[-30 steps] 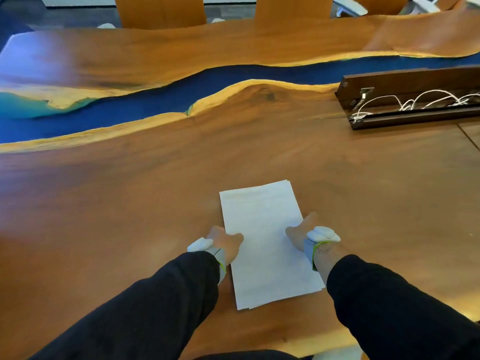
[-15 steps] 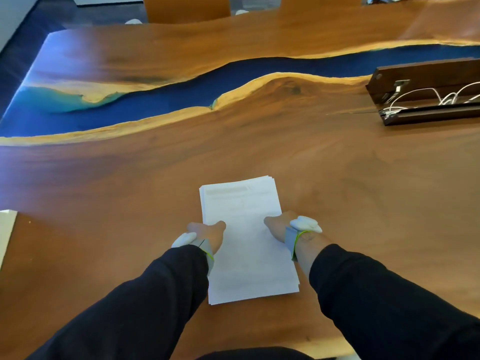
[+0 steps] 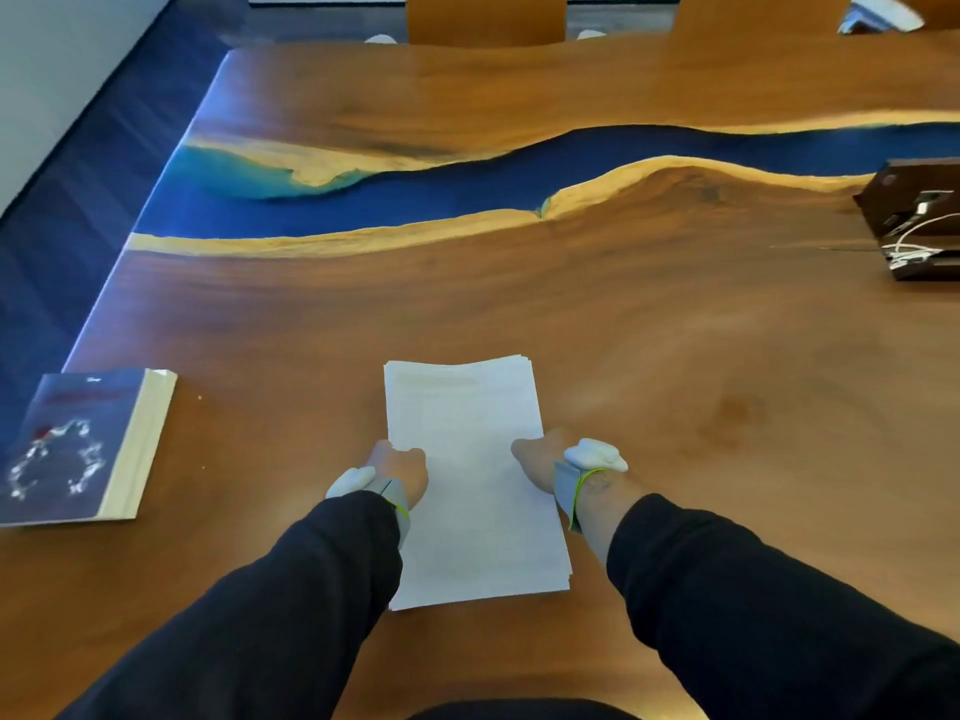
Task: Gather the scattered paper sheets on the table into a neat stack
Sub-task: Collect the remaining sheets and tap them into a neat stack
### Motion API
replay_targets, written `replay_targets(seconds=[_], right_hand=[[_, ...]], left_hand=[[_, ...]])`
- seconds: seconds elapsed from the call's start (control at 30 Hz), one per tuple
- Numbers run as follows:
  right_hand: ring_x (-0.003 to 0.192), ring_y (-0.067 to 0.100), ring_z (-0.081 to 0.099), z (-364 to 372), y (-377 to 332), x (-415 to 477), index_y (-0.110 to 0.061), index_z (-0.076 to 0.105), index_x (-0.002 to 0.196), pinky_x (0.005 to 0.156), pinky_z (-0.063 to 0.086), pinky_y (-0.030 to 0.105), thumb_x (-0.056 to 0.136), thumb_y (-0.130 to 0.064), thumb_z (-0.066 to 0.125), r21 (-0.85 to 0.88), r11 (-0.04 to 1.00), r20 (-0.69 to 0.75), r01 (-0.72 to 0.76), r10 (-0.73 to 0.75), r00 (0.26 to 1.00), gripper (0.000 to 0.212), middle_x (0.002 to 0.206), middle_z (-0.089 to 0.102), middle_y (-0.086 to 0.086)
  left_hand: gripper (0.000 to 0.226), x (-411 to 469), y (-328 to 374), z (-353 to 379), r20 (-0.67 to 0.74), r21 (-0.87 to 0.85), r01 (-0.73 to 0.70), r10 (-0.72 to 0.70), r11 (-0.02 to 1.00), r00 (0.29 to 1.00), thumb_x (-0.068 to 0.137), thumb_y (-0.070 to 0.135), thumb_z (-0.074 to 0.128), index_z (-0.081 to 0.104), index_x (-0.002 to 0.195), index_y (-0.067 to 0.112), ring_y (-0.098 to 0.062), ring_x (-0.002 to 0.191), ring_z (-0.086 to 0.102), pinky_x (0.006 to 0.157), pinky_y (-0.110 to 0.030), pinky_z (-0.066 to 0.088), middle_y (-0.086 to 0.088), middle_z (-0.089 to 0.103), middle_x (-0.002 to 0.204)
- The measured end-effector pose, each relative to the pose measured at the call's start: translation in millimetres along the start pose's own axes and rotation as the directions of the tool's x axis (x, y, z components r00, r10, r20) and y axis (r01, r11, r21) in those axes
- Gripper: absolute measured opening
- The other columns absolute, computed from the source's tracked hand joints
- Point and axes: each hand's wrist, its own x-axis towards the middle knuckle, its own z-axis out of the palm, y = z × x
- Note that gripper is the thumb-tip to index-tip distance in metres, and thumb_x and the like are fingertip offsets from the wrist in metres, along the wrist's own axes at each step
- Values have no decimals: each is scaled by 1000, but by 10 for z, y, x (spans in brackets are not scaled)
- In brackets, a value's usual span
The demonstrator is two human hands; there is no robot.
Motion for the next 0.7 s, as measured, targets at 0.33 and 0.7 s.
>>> replay_targets(seconds=[0.33,0.7], right_hand=[[119,32,48,1101,-523,-113,5,40,130,85,43,31,98,-12,49,90,995,-14,-49,50,999,37,121,51,19],[70,25,63,1297,-1044,-400,-15,59,87,52,51,29,78,-22,58,371,901,-137,225,-186,973,11,87,66,11]], left_hand=[[30,498,-576,-1252,67,-52,-200,203,978,977,99,10,46,49,126,24,-31,100,65,91,-42,55,-7,65,112],[26,530,-643,-1987,61,-274,-383,414,882,908,100,20,51,53,122,35,-18,98,68,87,-40,56,6,68,113]])
